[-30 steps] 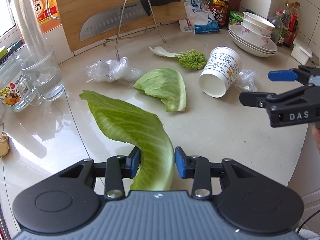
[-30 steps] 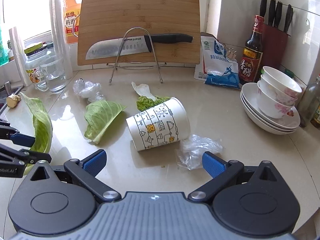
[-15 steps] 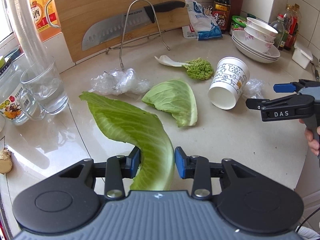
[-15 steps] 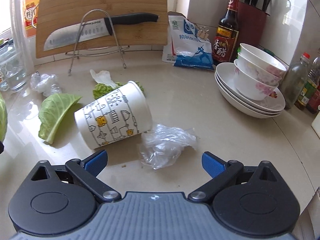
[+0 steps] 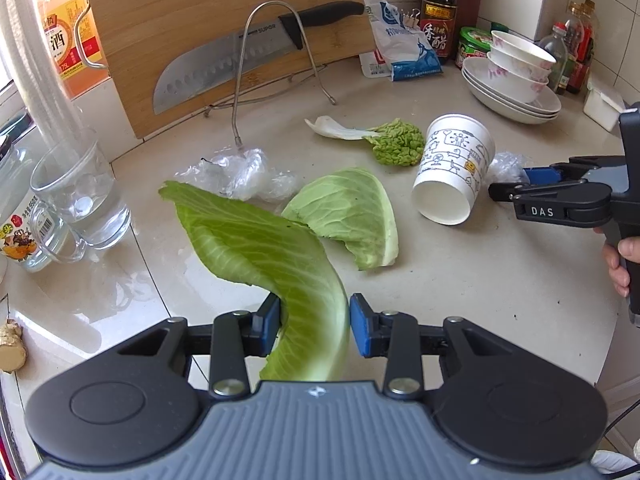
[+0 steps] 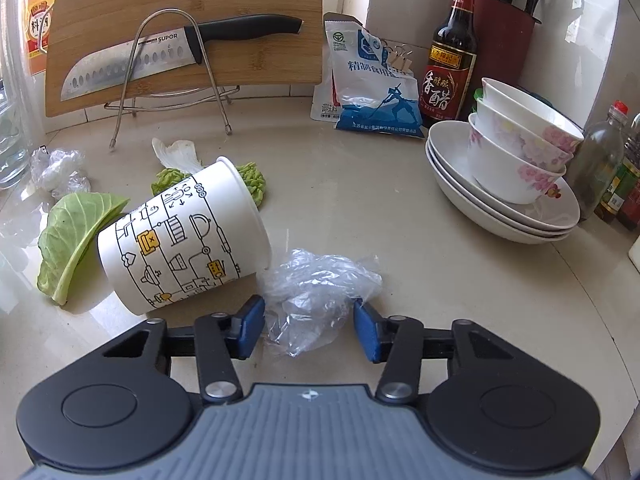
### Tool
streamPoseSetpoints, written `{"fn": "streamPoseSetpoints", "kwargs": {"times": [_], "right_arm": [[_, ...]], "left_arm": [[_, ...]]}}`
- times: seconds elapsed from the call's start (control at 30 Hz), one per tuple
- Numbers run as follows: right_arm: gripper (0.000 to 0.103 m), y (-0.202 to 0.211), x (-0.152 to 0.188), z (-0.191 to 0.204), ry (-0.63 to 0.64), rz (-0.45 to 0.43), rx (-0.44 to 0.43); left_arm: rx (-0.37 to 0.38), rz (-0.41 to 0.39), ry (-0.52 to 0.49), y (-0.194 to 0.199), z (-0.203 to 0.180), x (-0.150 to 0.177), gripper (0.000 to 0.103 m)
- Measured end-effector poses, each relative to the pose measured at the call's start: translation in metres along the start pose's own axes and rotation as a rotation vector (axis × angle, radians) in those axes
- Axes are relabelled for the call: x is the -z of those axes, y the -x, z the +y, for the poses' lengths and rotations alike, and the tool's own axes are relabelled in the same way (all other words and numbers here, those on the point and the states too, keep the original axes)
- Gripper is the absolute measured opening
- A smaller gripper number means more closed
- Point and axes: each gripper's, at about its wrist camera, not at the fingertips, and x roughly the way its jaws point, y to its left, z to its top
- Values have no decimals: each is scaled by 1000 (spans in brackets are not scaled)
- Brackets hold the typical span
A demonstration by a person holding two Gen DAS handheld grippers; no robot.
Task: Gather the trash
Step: 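Grasp the clear plastic bag with the right tool while the left tool holds the leaf, then carry the bag and cabbage leaf over the bucket and release both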
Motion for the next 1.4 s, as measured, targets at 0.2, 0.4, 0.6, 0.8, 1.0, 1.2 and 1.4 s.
{"fn": "streamPoseSetpoints", "kwargs": {"times": [0.2,0.4,0.6,0.8,1.0,1.2,1.4], "right_arm": [[34,14,5,-5,-8,-8,4],[27,38,14,-6,-17,-30,9],[47,61,27,-4,-37,-32,23],[79,56,28,-3,-62,-64,40],[79,25,25,-8,-126,-41,85],[45,18,23,-11,-139,-28,90],[41,38,26,-10,-123,-48,78]], "left_arm": [[13,-7,-23,8,-5,1,36],[31,-23,-69,20,-14,4,36],[56,-36,-117,30,-26,9,36],[63,-42,-123,33,-31,12,36],[52,-47,-129,35,-32,12,36],[45,-43,-128,37,-32,14,36],[55,-38,-150,38,-33,14,36]]}}
